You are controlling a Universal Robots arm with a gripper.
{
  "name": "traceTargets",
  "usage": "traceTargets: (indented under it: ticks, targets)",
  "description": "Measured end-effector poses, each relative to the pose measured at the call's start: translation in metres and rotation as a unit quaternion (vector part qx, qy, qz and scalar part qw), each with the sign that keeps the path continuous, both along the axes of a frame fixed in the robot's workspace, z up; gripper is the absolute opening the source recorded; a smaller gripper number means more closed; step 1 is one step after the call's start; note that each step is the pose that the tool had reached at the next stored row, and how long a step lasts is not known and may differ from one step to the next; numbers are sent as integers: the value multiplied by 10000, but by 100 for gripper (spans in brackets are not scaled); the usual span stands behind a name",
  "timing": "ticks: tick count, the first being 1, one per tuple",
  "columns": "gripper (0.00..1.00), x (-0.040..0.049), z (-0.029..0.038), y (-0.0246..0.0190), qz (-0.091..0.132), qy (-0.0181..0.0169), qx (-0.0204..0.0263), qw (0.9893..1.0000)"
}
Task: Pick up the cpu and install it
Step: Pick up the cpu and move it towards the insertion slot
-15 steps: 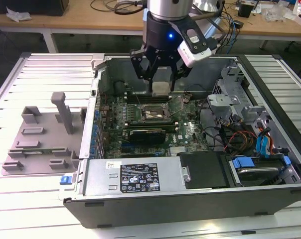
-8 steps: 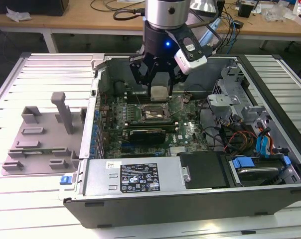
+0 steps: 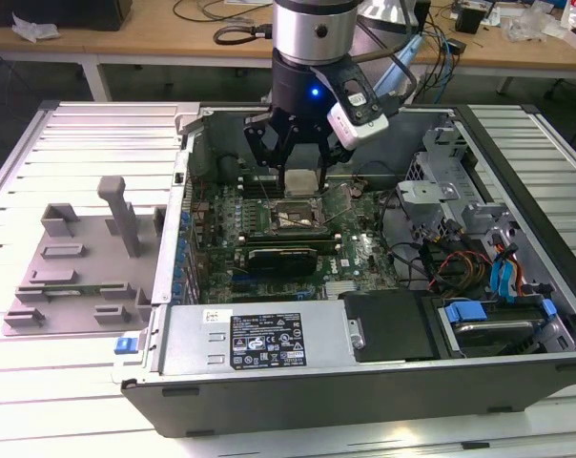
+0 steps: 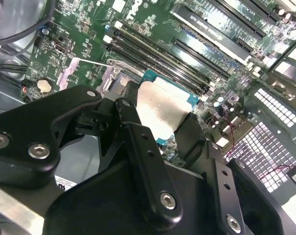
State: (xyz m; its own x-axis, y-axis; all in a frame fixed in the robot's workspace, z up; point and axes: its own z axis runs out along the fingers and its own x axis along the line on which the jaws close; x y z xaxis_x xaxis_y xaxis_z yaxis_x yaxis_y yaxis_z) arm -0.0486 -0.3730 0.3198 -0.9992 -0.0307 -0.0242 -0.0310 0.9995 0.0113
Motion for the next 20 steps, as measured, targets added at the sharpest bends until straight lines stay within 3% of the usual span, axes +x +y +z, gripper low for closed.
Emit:
traceTargets:
  ticks: [6, 20]
  targets:
    - [55, -4, -58, 52, 0, 0, 0, 10000]
    - [55, -4, -139, 65, -2, 1, -1, 10000]
